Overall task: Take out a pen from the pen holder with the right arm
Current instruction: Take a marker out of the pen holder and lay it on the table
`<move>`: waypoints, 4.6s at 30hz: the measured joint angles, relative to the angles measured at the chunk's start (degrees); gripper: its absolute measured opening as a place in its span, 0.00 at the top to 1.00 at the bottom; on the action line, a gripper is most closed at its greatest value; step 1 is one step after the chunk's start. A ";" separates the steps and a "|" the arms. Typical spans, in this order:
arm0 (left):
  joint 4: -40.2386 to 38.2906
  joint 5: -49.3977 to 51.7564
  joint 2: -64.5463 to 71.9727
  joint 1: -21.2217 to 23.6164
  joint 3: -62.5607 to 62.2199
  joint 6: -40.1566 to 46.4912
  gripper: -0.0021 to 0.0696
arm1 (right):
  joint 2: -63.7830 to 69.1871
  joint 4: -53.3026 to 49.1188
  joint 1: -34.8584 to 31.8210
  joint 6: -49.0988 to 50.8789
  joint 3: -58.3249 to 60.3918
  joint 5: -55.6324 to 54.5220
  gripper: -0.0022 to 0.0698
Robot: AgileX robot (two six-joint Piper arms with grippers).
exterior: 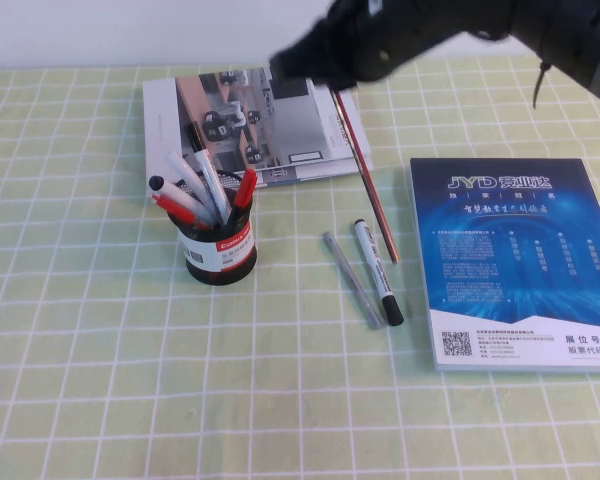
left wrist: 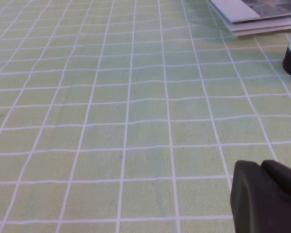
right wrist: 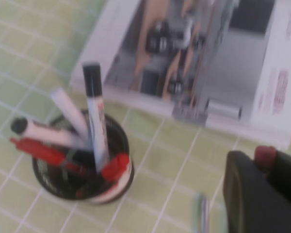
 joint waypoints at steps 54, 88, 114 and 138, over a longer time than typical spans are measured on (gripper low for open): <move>0.00 0.00 0.00 0.00 0.00 0.00 0.98 | 18.49 10.97 -2.50 -3.09 6.91 -8.53 0.61; 0.00 0.00 0.00 0.00 0.00 0.00 0.98 | -77.09 8.74 -2.52 -1.57 82.83 -11.75 0.99; 0.00 0.00 0.00 0.00 0.00 0.00 0.98 | -104.33 11.52 -37.69 -2.78 108.97 -31.83 0.99; 0.00 0.00 0.00 0.00 0.00 0.00 0.98 | -110.42 16.74 -35.61 -22.29 116.34 -33.73 0.99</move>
